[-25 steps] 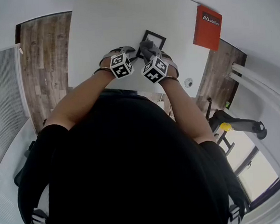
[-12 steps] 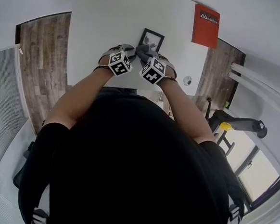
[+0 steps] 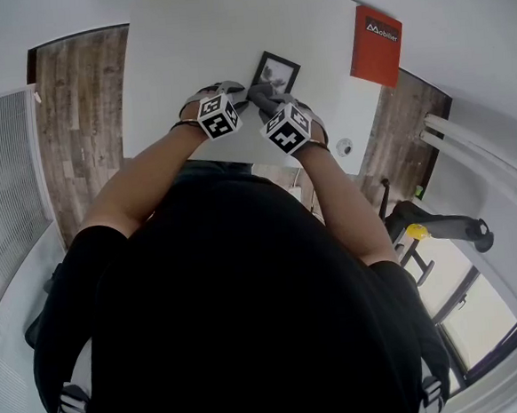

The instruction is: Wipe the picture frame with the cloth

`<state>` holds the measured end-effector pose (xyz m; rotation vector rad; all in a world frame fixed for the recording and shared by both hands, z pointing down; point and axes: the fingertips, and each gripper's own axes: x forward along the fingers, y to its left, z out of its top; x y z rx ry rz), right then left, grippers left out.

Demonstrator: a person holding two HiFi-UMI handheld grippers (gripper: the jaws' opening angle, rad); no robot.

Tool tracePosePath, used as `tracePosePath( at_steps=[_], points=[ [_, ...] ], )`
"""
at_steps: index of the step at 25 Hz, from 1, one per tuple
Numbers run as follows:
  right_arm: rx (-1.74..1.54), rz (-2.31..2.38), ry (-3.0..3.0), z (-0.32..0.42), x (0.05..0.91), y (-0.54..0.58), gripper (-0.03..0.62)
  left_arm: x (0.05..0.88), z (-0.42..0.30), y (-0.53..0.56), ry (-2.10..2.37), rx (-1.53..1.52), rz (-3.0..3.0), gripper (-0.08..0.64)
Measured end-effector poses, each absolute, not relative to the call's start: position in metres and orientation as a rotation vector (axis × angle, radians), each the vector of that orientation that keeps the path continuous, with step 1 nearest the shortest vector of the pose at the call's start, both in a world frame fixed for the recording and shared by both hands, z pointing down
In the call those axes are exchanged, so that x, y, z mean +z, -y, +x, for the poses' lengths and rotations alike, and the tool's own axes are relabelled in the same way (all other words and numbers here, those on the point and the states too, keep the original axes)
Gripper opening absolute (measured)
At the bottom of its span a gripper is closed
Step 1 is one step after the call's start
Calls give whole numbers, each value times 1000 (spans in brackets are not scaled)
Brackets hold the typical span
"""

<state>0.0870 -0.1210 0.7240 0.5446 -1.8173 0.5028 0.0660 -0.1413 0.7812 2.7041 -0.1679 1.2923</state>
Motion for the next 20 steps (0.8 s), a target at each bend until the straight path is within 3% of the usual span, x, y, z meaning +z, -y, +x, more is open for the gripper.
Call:
tracePosePath(
  at_steps=[20],
  points=[
    [361,784,1728,168,697,219,106,781,66,142,163,1293,2706,150]
  ],
)
